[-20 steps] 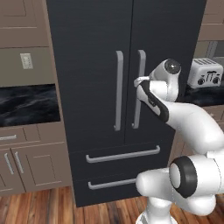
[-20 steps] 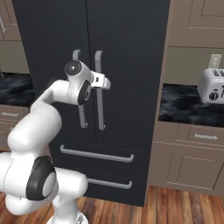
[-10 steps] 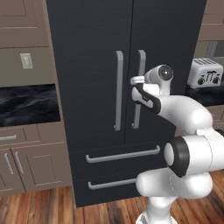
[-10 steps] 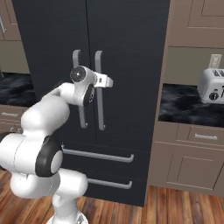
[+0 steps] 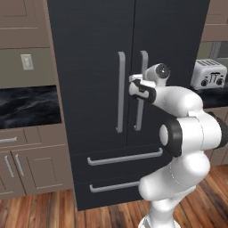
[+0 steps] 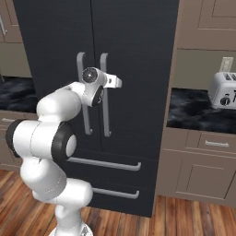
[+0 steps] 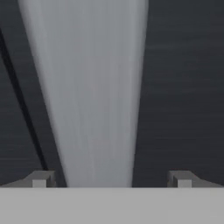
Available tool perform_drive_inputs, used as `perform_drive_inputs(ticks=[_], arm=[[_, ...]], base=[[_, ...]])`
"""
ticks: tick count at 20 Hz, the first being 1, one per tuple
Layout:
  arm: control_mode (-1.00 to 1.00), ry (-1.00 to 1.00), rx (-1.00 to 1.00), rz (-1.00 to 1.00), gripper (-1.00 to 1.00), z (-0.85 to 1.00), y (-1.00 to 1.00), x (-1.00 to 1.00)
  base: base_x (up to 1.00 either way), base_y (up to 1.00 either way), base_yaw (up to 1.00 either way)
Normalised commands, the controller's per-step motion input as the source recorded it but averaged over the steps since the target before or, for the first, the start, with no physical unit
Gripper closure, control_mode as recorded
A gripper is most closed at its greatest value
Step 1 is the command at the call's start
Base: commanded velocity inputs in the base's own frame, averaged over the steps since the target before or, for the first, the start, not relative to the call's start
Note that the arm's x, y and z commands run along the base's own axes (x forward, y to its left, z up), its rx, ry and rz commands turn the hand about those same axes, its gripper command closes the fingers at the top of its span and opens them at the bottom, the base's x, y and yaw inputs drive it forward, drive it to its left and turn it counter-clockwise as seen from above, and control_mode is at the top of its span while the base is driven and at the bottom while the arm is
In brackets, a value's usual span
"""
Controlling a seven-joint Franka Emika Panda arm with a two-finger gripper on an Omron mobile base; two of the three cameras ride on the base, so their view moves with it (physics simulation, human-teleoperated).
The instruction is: Retrieve the peach and orange from the fridge and place them into the bowl on the dining table.
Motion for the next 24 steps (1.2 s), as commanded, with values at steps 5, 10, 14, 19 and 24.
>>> perform_drive_inputs(ticks=[5,10,14,19,24], arm=[[-1.00,0.00,0.00,0.08,-1.00,-0.32,-0.13,0.91],[-1.00,0.05,0.02,0.04,1.00,-0.07,-0.09,0.68],[-1.00,0.11,0.00,0.00,1.00,0.04,-0.04,-0.12],[-1.00,0.09,0.00,0.00,1.00,0.17,-0.39,-0.82],[-1.00,0.05,0.00,-0.01,1.00,0.09,-0.67,-1.00]], base=[[0.00,0.00,0.00],[0.00,0.00,0.00],[0.00,0.00,0.00],[0.00,0.00,0.00],[0.00,0.00,0.00]])
